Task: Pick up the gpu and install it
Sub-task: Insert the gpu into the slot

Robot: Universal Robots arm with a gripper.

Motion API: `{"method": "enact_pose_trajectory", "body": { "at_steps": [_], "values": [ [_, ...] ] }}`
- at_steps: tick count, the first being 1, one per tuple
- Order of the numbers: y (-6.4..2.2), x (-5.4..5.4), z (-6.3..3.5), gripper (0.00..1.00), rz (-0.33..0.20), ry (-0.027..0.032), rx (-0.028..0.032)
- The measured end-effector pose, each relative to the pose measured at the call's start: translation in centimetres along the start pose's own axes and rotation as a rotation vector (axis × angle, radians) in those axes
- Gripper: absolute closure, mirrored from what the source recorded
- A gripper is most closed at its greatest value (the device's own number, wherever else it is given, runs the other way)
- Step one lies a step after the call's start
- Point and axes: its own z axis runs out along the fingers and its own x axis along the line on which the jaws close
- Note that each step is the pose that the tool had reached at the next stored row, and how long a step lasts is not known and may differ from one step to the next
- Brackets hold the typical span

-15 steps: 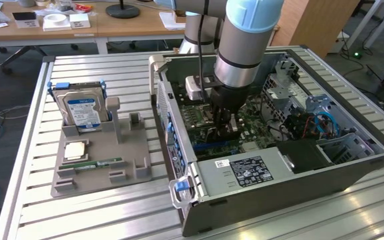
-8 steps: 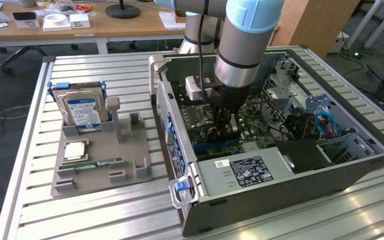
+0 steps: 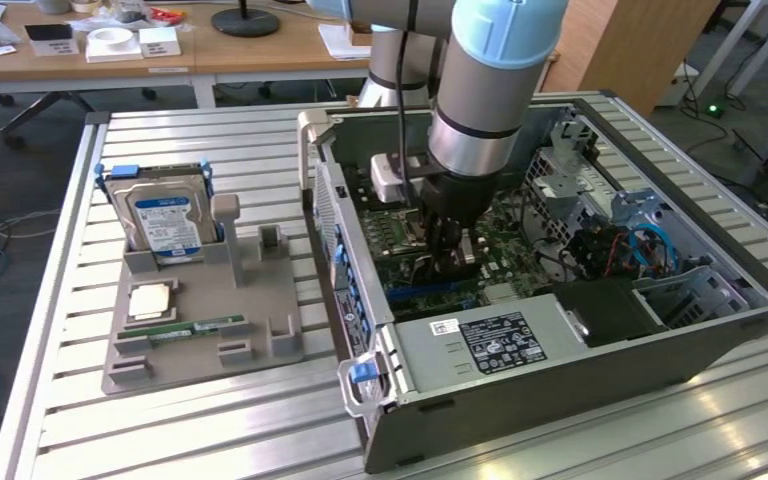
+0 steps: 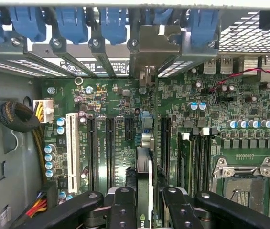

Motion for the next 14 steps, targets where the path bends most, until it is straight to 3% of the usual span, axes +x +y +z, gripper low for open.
{"method": "enact_pose_trajectory", "body": {
  "at_steps": [14],
  "values": [
    [0.01, 0.01, 0.35, 0.74, 0.000, -0.0001, 0.0000]
  ]
}}
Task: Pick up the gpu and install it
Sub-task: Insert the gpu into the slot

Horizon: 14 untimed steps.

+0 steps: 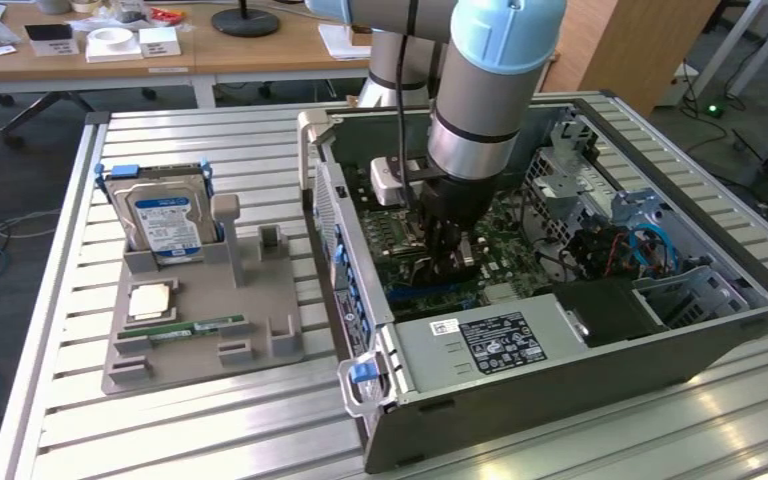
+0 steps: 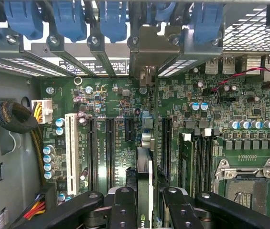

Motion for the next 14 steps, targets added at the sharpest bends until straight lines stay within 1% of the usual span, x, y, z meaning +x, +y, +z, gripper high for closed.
{"method": "enact_pose_trajectory", "body": {
  "at_steps": [14],
  "values": [
    [0.00, 0.00, 0.10, 0.74, 0.000, 0.0000, 0.0000]
  ]
}}
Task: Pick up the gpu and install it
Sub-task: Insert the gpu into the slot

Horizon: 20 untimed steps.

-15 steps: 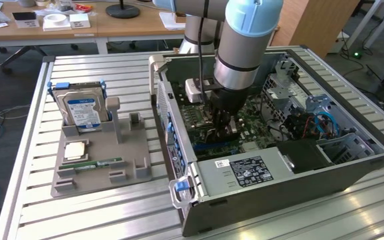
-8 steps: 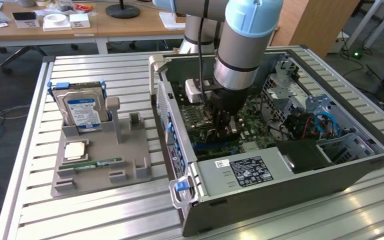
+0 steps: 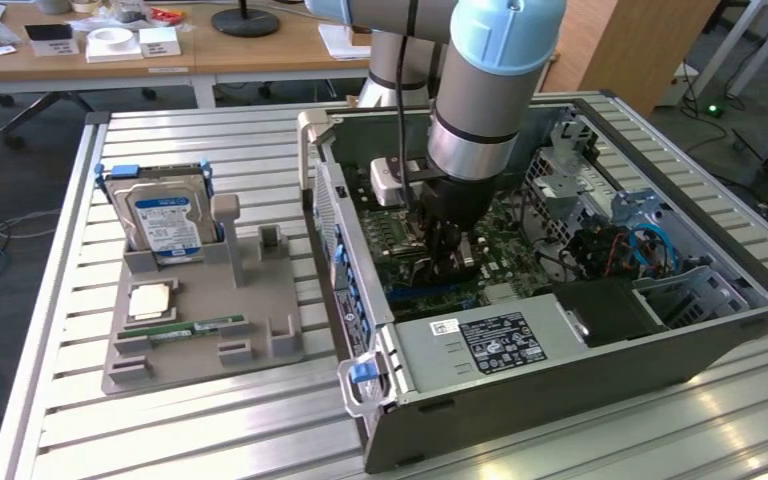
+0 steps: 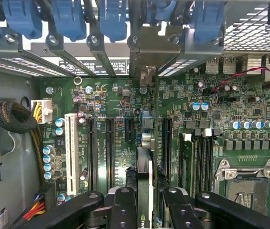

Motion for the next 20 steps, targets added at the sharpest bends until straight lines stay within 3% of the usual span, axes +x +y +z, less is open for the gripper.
{"method": "enact_pose_trajectory", "body": {
  "at_steps": [20],
  "values": [
    [0.02, 0.01, 0.21, 0.74, 0.000, 0.0000, 0.0000]
  ]
}}
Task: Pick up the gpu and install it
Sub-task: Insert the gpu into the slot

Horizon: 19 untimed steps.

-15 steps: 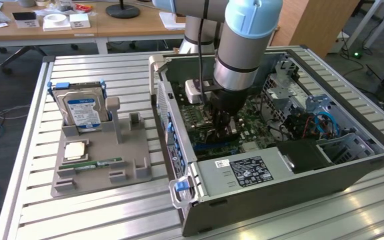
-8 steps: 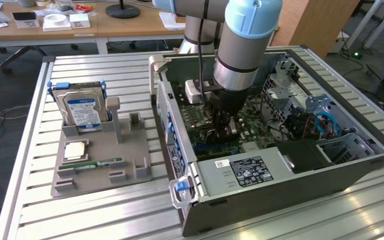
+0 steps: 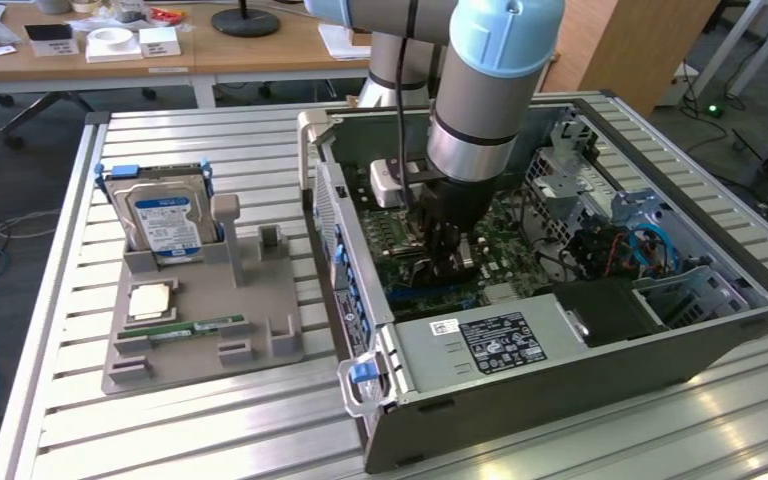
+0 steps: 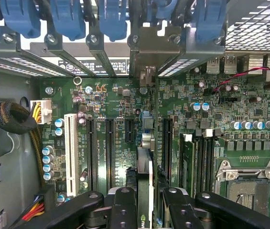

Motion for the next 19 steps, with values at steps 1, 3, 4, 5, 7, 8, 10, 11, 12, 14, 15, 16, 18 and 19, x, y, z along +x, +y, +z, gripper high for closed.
{"method": "enact_pose_trajectory", "body": {
  "at_steps": [1, 3, 4, 5, 7, 8, 10, 11, 12, 14, 15, 16, 18, 19],
  "values": [
    [0.00, 0.00, 0.00, 0.74, 0.000, 0.0000, 0.0000],
    [0.01, 0.00, 0.00, 0.74, 0.000, 0.0000, 0.0000],
    [0.01, 0.00, 0.01, 0.74, 0.000, 0.0000, 0.0000],
    [0.02, 0.00, 0.01, 0.74, 0.000, 0.0000, 0.0001],
    [0.04, 0.00, 0.01, 0.74, 0.000, -0.0001, 0.0001],
    [0.05, 0.00, 0.01, 0.74, 0.000, -0.0001, 0.0001],
    [0.06, 0.00, 0.01, 0.74, 0.000, 0.0000, 0.0001],
    [0.07, 0.00, 0.02, 0.74, 0.000, 0.0000, 0.0000],
    [0.08, 0.01, 0.03, 0.74, 0.000, 0.0002, -0.0001],
    [0.08, 0.01, 0.07, 0.74, 0.000, 0.0004, -0.0002],
    [0.08, 0.01, 0.07, 0.74, 0.000, 0.0004, -0.0002],
    [0.08, 0.00, 0.08, 0.74, 0.000, 0.0003, -0.0002],
    [0.08, 0.00, 0.09, 0.74, 0.000, 0.0001, -0.0001],
    [0.08, 0.00, 0.09, 0.74, 0.000, 0.0000, -0.0001]
  ]
}}
